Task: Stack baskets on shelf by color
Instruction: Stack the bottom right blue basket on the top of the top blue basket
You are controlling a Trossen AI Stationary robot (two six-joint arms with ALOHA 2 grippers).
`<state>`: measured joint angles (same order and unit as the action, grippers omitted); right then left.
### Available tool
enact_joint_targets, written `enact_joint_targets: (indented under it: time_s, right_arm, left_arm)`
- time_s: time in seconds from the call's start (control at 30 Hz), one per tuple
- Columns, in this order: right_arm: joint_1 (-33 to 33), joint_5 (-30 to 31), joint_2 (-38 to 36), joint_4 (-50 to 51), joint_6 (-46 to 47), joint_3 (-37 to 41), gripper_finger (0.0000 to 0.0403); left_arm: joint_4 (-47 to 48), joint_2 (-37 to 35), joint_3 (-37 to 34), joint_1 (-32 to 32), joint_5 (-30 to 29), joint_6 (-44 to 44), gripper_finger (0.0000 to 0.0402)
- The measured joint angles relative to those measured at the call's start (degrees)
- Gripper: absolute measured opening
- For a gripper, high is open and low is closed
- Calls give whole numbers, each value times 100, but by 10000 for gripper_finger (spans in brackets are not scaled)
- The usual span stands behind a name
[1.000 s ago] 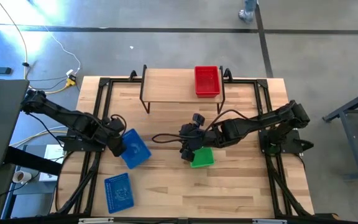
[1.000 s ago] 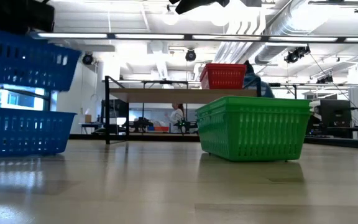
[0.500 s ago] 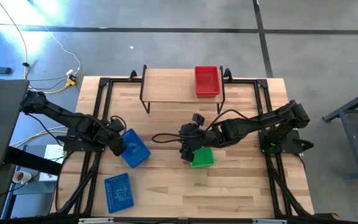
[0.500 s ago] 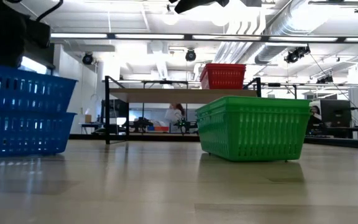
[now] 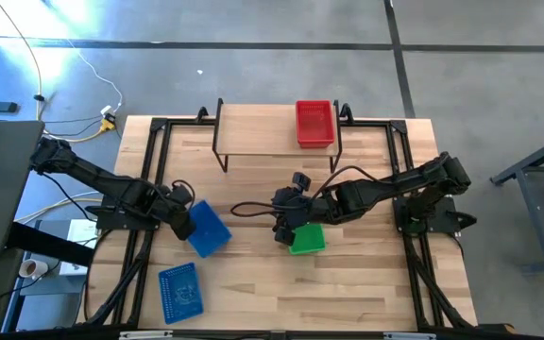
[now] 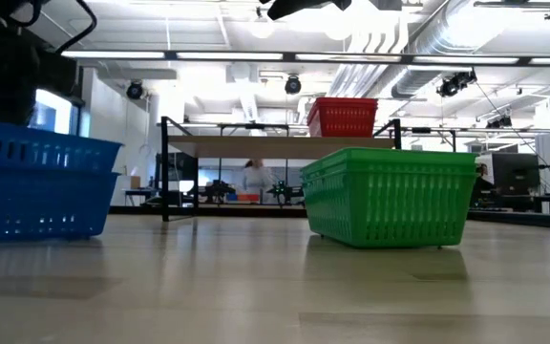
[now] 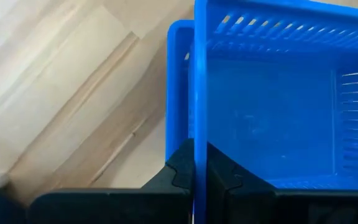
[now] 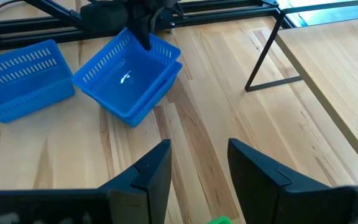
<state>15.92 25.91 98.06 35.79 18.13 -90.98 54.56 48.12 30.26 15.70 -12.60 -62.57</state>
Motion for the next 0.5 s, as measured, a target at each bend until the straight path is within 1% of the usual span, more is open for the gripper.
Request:
enact_joint_targets:
  time_s: [0.13, 0.27, 0.37, 0.5]
  right_arm:
    - [0, 0, 0, -2, 0, 0, 145]
    - [0, 2, 0, -16, 0, 0, 145]
    - [0, 2, 0, -28, 0, 0, 145]
    - [0, 2, 0, -42, 0, 0, 145]
  left_arm:
    - [-305, 23, -65, 0, -39, 83, 0]
    - [-707, 98, -65, 0, -50, 480, 0]
    - [-797, 223, -65, -8, -48, 538, 1]
    - [-761, 487, -65, -95, 134, 515, 1]
